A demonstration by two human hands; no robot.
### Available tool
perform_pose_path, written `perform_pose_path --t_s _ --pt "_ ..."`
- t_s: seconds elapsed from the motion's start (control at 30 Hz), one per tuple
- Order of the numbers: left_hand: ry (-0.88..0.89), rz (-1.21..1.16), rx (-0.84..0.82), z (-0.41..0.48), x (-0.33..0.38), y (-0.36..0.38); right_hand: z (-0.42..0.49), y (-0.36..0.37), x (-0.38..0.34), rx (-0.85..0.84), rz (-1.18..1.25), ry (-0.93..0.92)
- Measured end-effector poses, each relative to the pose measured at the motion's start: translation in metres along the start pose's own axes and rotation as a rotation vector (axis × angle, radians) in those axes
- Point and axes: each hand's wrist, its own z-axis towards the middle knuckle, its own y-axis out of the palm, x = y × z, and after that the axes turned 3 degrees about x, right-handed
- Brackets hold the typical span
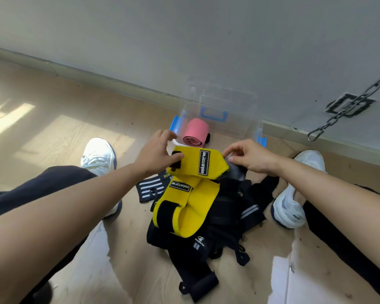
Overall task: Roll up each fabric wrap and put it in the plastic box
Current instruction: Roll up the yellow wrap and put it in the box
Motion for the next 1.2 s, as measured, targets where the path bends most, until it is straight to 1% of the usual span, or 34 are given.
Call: perform_pose_path --t_s 0.03,0.07,0.13,0.17,0.2,0.23,0.3,0.33,0.37,0.43,0.53,0.6,0.67,0.73,0.83,0.9,0.97,1.1,1.2 --pt "-0.071 0.037 -0.048 -0.008 -0.002 -0.001 0.002 -0.003 -0.001 0.034 0.009 0.016" --pt "-0.143 0.120 -0.147 -0.016 -0.005 0.000 0.004 -0.007 -0.002 0.066 0.017 0.034" --pt "-0.255 0.320 -0.406 -0.031 -0.005 0.000 0.007 -0.013 -0.004 0.117 0.076 0.066" --pt "-0.319 0.355 -0.512 -0.039 -0.005 0.001 0.008 -0.016 -0.007 0.129 0.140 0.086" --pt "-0.395 0.333 -0.588 -0.045 -0.005 0.003 0.009 -0.019 -0.013 0.128 0.218 0.107" --pt "-0.487 0.258 -0.642 -0.051 -0.006 0.007 0.009 -0.022 -0.019 0.110 0.292 0.124" --pt "-0.671 0.089 -0.702 -0.065 -0.002 0.015 0.007 -0.030 -0.034 0.042 0.400 0.137" --pt "-0.706 0.043 -0.710 -0.073 0.001 0.019 0.005 -0.034 -0.041 0.007 0.427 0.137" --pt "-0.705 0.027 -0.691 -0.079 0.005 0.024 0.003 -0.038 -0.048 -0.017 0.438 0.134" --pt "-0.636 0.019 -0.580 -0.088 0.013 0.027 -0.004 -0.043 -0.061 -0.012 0.444 0.124" --pt "-0.572 -0.191 -0.467 -0.090 0.031 0.014 -0.014 -0.052 -0.086 0.063 0.474 0.112" --pt "-0.525 -0.270 -0.411 -0.088 0.046 -0.008 -0.023 -0.063 -0.107 0.132 0.519 0.092" --pt "-0.460 -0.273 -0.354 -0.087 0.059 -0.031 -0.034 -0.075 -0.129 0.188 0.558 0.062" --pt "-0.412 -0.242 -0.331 -0.089 0.072 -0.056 -0.048 -0.087 -0.149 0.212 0.567 0.020" --pt "-0.321 -0.217 -0.316 -0.094 0.094 -0.096 -0.078 -0.106 -0.173 0.169 0.560 -0.052" --pt "-0.254 -0.216 -0.304 -0.100 0.117 -0.125 -0.099 -0.117 -0.184 0.121 0.497 -0.098" --pt "-0.188 -0.194 -0.294 -0.106 0.140 -0.150 -0.118 -0.121 -0.191 0.133 0.406 -0.176" --pt "-0.095 -0.197 -0.267 -0.109 0.182 -0.187 -0.141 -0.122 -0.197 0.331 0.248 -0.354" --pt "-0.035 -0.275 -0.209 -0.105 0.211 -0.205 -0.151 -0.130 -0.202 0.479 -0.012 -0.395"
